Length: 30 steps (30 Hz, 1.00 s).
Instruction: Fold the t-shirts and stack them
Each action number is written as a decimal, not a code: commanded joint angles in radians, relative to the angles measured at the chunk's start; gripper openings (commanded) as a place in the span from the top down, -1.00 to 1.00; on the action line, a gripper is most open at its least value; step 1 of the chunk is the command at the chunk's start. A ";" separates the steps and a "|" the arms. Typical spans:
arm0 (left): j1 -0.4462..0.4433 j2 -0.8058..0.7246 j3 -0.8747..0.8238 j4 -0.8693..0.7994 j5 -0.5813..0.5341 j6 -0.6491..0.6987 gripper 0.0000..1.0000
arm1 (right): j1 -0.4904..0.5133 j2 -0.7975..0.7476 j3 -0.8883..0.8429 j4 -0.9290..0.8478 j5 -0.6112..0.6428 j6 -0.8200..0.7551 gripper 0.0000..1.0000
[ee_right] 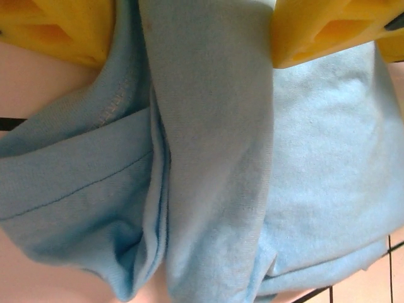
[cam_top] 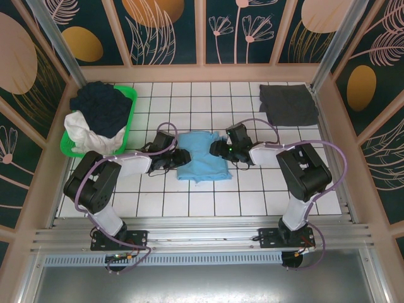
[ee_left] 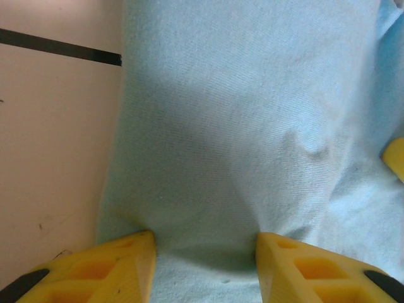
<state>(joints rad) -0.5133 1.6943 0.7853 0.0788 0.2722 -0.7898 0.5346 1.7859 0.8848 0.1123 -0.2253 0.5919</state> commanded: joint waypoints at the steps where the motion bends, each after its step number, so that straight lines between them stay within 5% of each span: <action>1: -0.007 0.011 0.025 -0.020 -0.024 0.014 0.08 | 0.007 0.073 0.028 -0.158 0.048 -0.108 -0.11; 10: -0.005 -0.008 0.073 -0.069 -0.014 0.035 0.07 | 0.049 0.095 0.229 -0.371 0.363 -0.263 0.99; 16: 0.010 -0.088 0.139 -0.162 -0.068 0.077 0.02 | 0.018 -0.022 0.375 -0.432 0.557 -0.559 1.00; 20: 0.019 -0.113 0.166 -0.212 -0.114 0.101 -0.01 | -0.094 -0.060 0.461 -0.456 0.610 -0.711 1.00; 24: 0.030 -0.101 0.176 -0.226 -0.114 0.110 -0.01 | -0.225 -0.071 0.553 -0.444 0.617 -0.827 1.00; 30: 0.033 -0.071 0.173 -0.220 -0.111 0.112 -0.01 | -0.457 -0.061 0.542 -0.231 0.448 -0.952 1.00</action>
<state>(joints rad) -0.4877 1.5997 0.9459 -0.1131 0.1715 -0.6991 0.1547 1.7382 1.4307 -0.2405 0.2871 -0.2569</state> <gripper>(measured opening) 0.506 0.057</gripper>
